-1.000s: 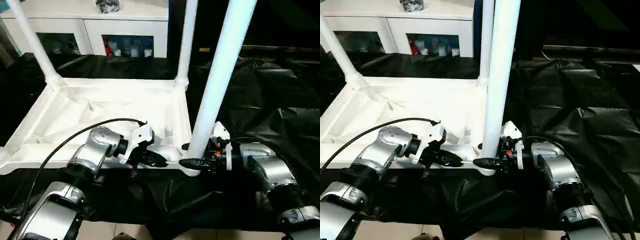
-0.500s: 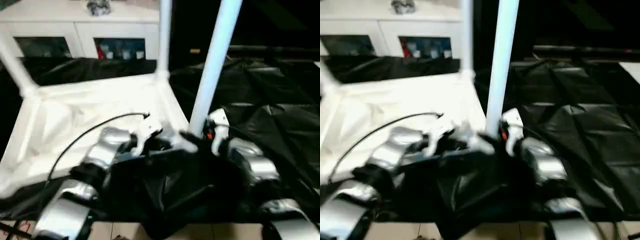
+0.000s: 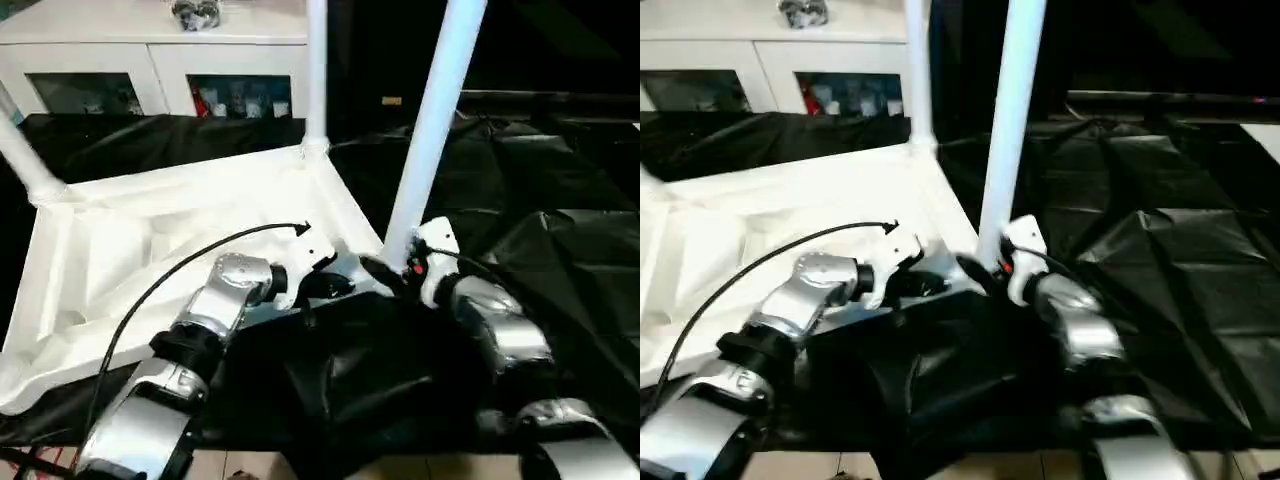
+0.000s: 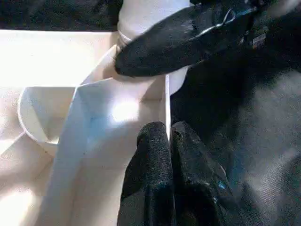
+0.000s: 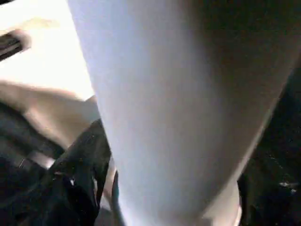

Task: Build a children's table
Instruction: Rotate leg to tighten

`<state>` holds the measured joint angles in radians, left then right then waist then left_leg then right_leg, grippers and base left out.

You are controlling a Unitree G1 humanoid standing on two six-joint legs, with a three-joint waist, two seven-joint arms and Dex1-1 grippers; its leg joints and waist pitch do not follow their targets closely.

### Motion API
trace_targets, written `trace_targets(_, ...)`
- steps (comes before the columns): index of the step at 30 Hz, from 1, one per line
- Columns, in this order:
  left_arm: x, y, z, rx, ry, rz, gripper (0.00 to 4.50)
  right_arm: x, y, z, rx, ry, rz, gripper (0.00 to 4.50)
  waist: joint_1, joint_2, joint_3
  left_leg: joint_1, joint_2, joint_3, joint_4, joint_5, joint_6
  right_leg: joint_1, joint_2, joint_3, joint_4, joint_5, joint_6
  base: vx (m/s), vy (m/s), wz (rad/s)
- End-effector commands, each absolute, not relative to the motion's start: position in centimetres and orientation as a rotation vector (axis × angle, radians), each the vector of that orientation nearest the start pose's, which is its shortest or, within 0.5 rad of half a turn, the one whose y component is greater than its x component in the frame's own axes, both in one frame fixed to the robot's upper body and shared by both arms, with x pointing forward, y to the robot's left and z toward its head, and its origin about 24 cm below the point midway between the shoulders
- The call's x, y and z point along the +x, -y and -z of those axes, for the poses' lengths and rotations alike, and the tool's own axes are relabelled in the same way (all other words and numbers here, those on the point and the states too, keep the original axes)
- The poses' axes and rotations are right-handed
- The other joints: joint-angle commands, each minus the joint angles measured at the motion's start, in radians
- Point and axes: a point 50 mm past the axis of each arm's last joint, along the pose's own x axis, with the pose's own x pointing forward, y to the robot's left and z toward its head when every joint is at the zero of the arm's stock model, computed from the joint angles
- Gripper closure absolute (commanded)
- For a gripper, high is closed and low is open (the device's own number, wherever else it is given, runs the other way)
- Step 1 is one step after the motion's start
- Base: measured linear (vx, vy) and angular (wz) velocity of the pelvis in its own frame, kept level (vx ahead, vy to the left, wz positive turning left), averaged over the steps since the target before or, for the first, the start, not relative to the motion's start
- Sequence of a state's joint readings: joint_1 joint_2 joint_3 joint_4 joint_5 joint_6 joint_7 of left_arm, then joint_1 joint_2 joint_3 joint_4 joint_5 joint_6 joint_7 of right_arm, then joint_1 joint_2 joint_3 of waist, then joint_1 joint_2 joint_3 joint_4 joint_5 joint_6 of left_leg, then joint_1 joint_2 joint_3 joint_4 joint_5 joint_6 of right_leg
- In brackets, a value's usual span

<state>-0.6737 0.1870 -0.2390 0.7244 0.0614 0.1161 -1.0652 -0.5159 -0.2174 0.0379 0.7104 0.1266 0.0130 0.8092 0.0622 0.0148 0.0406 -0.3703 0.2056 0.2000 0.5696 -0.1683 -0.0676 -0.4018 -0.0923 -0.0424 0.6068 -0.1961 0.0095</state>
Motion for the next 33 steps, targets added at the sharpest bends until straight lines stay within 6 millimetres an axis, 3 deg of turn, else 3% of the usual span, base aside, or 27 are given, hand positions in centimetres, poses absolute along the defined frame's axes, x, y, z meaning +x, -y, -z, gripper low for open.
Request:
trace_targets(1,32.2,-7.3,-5.8,0.269,-0.319,1.405,4.5,31.1,12.3,-2.4,-0.026,-0.29,-1.047,1.04,0.008,-0.012,-0.059,0.004,0.02,-0.009,-0.054,-0.203,0.078,0.051,-0.039,0.027,-0.069,-0.085,-0.25,0.0,0.0,0.0)
trace_targets(4,31.9,-7.9,-6.0,0.261,-0.321,1.469,4.5,30.7,13.0,-2.7,-0.034,-0.297,-1.128,1.04,0.012,-0.014,-0.059,0.004,0.022,-0.005,-0.051,-0.178,0.103,0.05,-0.039,0.024,-0.062,-0.041,-0.276,0.0,0.0,0.0)
trace_targets(6,31.5,-8.7,-6.1,0.256,-0.341,1.535,4.5,30.1,13.6,-3.1,-0.015,-0.323,-1.218,1.04,0.017,-0.017,-0.055,0.005,0.024,-0.006,-0.053,-0.198,0.104,0.051,-0.039,0.024,-0.067,-0.096,-0.273,0.0,0.0,0.0)
trace_targets(9,31.4,-9.2,-6.0,0.271,-0.36,1.552,4.5,29.5,14.0,-3.2,-0.006,-0.35,-1.297,1.04,0.021,-0.013,-0.055,0.01,0.028,-0.006,-0.055,-0.217,0.092,0.045,-0.04,0.026,-0.07,-0.134,-0.267,0.0,0.0,0.0)
trace_targets(12,31.4,-9.8,-6.0,0.283,-0.38,1.573,4.5,28.9,14.4,-3.2,-0.007,-0.394,-1.374,1.37,0.031,-0.014,-0.054,0.013,0.029,-0.006,-0.057,-0.232,0.07,0.042,-0.043,0.028,-0.071,-0.164,-0.261,0.0,0.0,0.0)
trace_targets(16,31.3,-10.1,-6.0,0.282,-0.396,1.589,4.5,28.4,14.4,-3.1,-0.001,-0.436,-1.43,1.71,0.034,-0.017,-0.054,0.012,0.028,-0.006,-0.057,-0.219,0.067,0.044,-0.043,0.028,-0.068,-0.146,-0.261,0.0,0.0,0.0)
trace_targets(22,31.2,-10.1,-6.0,0.282,-0.394,1.588,4.5,28.3,14.1,-3.2,0.025,-0.438,-1.436,1.81,0.039,-0.014,-0.056,0.011,0.027,-0.006,-0.055,-0.203,0.065,0.044,-0.044,0.027,-0.066,-0.123,-0.264,0.0,0.0,0.0)
trace_targets(27,32.0,-9.6,-6.0,0.276,-0.373,1.486,4.5,29.1,13.9,-3.0,0.031,-0.401,-1.325,1.81,0.039,-0.013,-0.055,0.012,0.027,-0.007,-0.056,-0.21,0.053,0.044,-0.044,0.028,-0.067,-0.129,-0.261,0.0,0.0,0.0)
trace_targets(29,32.2,-9.4,-6.0,0.271,-0.37,1.456,4.5,29.6,13.9,-2.8,0.025,-0.391,-1.251,1.81,0.036,-0.013,-0.054,0.012,0.025,-0.008,-0.058,-0.231,0.037,0.042,-0.045,0.028,-0.072,-0.175,-0.249,0.0,0.0,0.0)
trace_targets(33,33.0,-8.2,-5.8,0.27,-0.357,1.329,4.5,31.7,13.5,-1.6,0.013,-0.411,-0.911,1.82,0.021,-0.008,-0.051,0.013,0.02,-0.014,-0.063,-0.268,0.008,0.043,-0.048,0.027,-0.082,-0.27,-0.22,0.0,0.0,0.0)
